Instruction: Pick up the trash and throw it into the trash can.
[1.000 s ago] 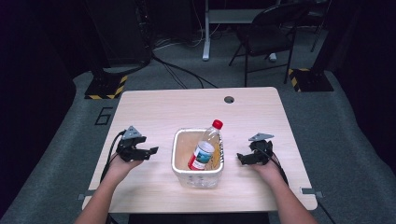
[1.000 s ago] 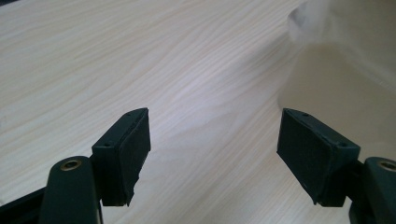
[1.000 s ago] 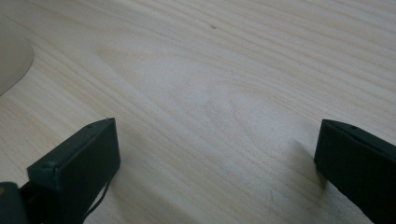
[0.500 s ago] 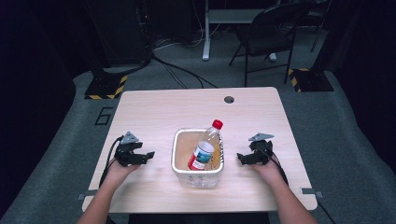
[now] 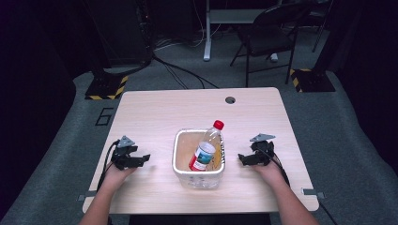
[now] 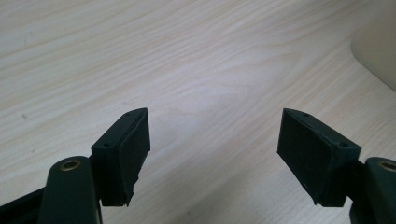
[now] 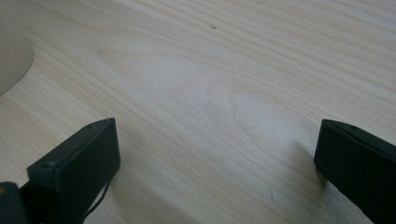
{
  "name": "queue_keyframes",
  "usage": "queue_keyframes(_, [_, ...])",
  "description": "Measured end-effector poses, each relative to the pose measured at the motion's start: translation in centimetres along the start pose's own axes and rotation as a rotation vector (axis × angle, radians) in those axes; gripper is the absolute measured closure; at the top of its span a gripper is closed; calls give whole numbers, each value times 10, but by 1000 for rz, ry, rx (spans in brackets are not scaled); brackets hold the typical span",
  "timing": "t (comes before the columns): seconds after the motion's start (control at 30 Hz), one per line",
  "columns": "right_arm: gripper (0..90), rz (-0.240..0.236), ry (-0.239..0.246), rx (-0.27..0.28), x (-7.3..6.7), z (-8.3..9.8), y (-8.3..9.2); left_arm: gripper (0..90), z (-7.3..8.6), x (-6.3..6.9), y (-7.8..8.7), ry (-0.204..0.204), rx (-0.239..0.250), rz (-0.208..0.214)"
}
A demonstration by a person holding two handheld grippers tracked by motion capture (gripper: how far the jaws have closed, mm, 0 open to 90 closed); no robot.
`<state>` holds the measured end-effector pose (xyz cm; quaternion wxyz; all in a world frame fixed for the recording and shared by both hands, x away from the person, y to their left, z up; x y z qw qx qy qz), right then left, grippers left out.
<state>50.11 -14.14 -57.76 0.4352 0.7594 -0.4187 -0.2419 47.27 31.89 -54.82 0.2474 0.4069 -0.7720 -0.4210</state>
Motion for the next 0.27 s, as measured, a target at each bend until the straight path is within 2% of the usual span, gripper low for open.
queue_keyframes(0.17, [0,3,2,3,0,0,0,249,6,-8,-3,32,-12,2])
queue_keyframes(0.27, [0,4,1,2,0,0,0,248,7,-9,-5,31,-20,-5])
Point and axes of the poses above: each handheld gripper's, and its own axes: y roughly backward along the jaws, z roughly out of its underside, x roughly to its right, the point moved 7 cm from there along -y, roughly forward along the jaws, and after that the axes turned 15 degrees about -x, right-handed, at the moved point
